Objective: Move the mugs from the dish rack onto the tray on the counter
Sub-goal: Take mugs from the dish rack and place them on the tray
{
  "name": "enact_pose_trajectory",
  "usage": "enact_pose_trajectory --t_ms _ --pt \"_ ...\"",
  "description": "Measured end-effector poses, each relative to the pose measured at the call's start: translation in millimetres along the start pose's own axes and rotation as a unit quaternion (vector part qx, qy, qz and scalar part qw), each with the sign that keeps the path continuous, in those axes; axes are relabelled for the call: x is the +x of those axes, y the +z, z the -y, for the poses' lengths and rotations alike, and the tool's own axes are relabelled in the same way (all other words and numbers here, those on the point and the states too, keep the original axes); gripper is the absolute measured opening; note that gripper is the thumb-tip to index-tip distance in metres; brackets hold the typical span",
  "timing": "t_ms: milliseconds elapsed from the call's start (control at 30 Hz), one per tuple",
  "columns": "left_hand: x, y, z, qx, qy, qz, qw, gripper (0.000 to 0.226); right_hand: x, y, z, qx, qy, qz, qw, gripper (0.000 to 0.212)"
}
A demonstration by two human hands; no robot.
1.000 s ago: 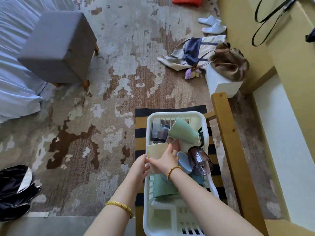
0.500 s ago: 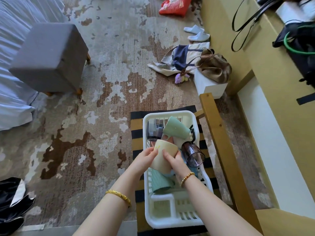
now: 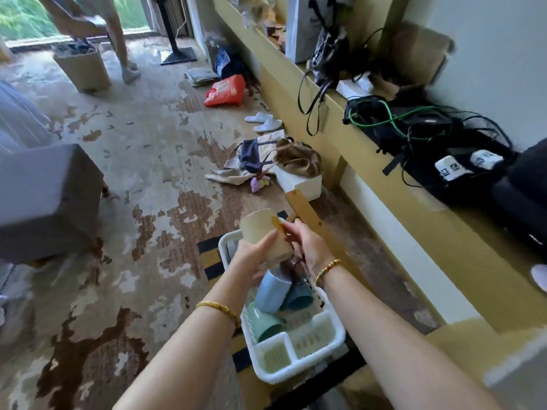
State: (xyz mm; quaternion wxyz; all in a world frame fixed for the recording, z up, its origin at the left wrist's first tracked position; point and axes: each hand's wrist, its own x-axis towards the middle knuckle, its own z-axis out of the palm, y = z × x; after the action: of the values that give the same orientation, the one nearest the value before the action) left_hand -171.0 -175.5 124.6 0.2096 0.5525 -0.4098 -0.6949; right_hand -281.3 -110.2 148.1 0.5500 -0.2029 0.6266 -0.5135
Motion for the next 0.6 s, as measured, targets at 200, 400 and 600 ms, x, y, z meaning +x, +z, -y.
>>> enact_pose_trajectory --t_ms 200,400,600 --pt "-37 56 -17 -0.075 -0.062 0.093 0.991 0.075 -60 -57 7 -0.056 -0.105 -0.142 0.983 0.036" --pt "-76 129 -13 -0.034 -0.088 0.213 0.972 0.067 -129 -139 -10 -0.147 -0.095 -0.244 0.954 0.042" --pt "-133 215 18 0.021 -0.092 0.321 0.942 0.055 -204 -214 -33 -0.213 -0.139 -0.364 0.896 0.042"
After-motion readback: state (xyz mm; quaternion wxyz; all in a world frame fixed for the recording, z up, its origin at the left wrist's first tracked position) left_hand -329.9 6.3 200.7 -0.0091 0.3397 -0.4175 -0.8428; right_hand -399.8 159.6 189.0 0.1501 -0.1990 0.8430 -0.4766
